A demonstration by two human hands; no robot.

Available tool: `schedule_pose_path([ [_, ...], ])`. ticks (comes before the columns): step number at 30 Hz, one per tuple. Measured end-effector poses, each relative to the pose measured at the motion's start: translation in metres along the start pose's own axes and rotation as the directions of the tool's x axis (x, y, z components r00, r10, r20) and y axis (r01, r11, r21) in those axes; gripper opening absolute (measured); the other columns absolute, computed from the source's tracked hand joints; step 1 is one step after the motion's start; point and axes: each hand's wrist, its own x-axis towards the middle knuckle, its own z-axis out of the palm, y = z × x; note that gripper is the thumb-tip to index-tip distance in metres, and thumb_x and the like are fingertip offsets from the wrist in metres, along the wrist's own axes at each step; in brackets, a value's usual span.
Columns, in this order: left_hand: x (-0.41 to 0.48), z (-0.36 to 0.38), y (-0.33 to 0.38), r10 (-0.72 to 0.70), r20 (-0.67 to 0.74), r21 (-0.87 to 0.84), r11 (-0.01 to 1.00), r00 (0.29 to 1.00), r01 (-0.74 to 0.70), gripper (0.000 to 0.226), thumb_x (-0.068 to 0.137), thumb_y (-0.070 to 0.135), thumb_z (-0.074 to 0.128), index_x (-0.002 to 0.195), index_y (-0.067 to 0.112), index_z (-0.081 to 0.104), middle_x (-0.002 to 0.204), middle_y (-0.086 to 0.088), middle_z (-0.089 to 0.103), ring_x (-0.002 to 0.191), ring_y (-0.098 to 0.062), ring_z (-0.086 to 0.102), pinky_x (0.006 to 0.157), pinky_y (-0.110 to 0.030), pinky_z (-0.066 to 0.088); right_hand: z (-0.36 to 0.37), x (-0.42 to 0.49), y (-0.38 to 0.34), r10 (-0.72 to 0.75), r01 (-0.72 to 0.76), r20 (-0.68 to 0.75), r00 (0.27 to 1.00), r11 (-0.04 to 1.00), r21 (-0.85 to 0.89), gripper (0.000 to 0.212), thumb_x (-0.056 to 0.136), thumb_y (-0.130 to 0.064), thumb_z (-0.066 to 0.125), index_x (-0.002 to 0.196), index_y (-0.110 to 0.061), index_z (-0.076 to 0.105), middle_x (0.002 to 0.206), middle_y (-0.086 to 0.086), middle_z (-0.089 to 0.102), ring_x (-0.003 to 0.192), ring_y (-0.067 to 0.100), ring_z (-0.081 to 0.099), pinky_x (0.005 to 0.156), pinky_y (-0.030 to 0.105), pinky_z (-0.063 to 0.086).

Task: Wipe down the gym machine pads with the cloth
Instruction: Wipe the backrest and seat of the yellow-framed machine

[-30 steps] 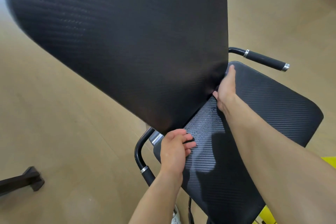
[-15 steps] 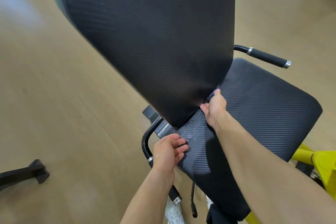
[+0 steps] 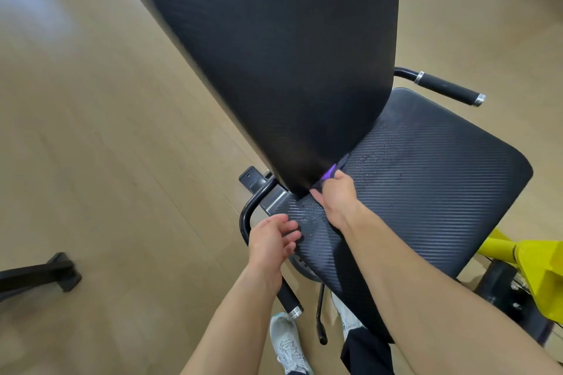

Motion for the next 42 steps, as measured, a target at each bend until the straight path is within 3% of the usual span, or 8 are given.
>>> schedule_pose_path([
  [7,0.03,0.009,0.003,0.188,0.011,0.005,0.982,0.982,-0.188,0.05,0.095,-0.007,0.046,0.137,0.017,0.055,0.125,-0.002,0.065,0.113,-0.019,0.064,0.099,-0.034,0.053,0.005,-0.028,0.023,0.064,-0.049,0.104,0.993,0.99,-0.135,0.046,0.092,0.018,0.038,0.129,0.003,0.06,0.129,0.02,0.064,0.117,0.036,0.063,0.077,0.032,0.061],
  [11,0.031,0.008,0.005,0.267,-0.055,0.241,0.939,0.962,-0.247,0.048,0.085,-0.004,0.051,0.127,0.016,0.062,0.105,-0.002,0.069,0.098,-0.019,0.065,0.084,-0.03,0.053,0.021,-0.073,0.039,0.11,0.047,0.336,0.935,0.903,-0.426,0.029,0.09,0.011,0.048,0.106,0.004,0.072,0.092,0.016,0.072,0.088,0.029,0.07,0.071,0.034,0.059],
  [15,0.028,-0.021,0.004,0.32,-0.014,0.218,0.925,0.947,-0.31,0.034,0.082,-0.001,0.062,0.11,0.018,0.067,0.101,-0.009,0.072,0.092,-0.025,0.071,0.081,-0.038,0.06,0.018,-0.086,0.021,0.127,0.098,0.418,0.9,0.873,-0.477,0.036,0.093,0.009,0.042,0.116,-0.003,0.068,0.105,0.015,0.071,0.096,0.026,0.069,0.072,0.034,0.063],
  [22,0.037,0.011,0.015,0.416,-0.303,0.01,0.901,0.857,-0.434,0.042,0.089,0.01,0.057,0.113,0.045,0.061,0.117,0.007,0.067,0.111,-0.018,0.065,0.102,-0.041,0.053,-0.023,-0.077,-0.006,0.036,0.002,0.155,0.987,0.971,-0.239,0.015,0.1,-0.017,0.05,0.103,-0.015,0.065,0.101,0.011,0.074,0.087,0.026,0.07,0.076,0.037,0.058],
  [27,0.023,0.055,0.002,0.581,-0.242,0.346,0.8,0.777,-0.491,0.047,0.105,0.015,0.042,0.15,0.026,0.043,0.106,0.0,0.066,0.093,-0.018,0.058,0.08,-0.026,0.039,-0.042,-0.064,-0.003,0.013,0.024,0.1,0.995,0.933,-0.36,0.016,0.099,-0.015,0.052,0.106,-0.012,0.067,0.099,0.01,0.075,0.09,0.026,0.071,0.088,0.043,0.06],
  [30,0.037,0.063,-0.024,0.487,-0.213,0.369,0.843,0.847,-0.391,0.029,0.103,0.015,0.039,0.121,0.017,0.061,0.102,-0.009,0.069,0.097,-0.031,0.063,0.078,-0.031,0.04,-0.043,-0.063,-0.007,0.031,0.012,0.118,0.993,0.939,-0.342,0.012,0.1,-0.012,0.053,0.104,-0.009,0.065,0.094,0.011,0.071,0.086,0.027,0.067,0.083,0.041,0.059],
  [36,0.047,0.064,-0.008,0.225,-0.29,-0.098,0.96,0.93,-0.262,0.022,0.097,0.008,0.047,0.106,0.01,0.067,0.097,-0.006,0.07,0.086,-0.023,0.064,0.083,-0.037,0.053,-0.042,-0.057,-0.017,0.035,0.018,0.153,0.988,0.944,-0.33,0.016,0.101,-0.01,0.052,0.109,-0.007,0.065,0.093,0.01,0.069,0.087,0.026,0.065,0.087,0.043,0.058],
  [42,0.031,0.043,0.03,0.363,-0.463,-0.214,0.839,0.809,-0.499,0.017,0.086,0.014,0.055,0.093,0.003,0.066,0.079,0.0,0.059,0.077,-0.02,0.053,0.075,-0.036,0.046,-0.036,-0.063,-0.031,0.034,0.017,0.179,0.983,0.962,-0.274,0.012,0.098,-0.011,0.053,0.097,-0.011,0.065,0.096,0.01,0.067,0.088,0.027,0.065,0.083,0.038,0.058],
])
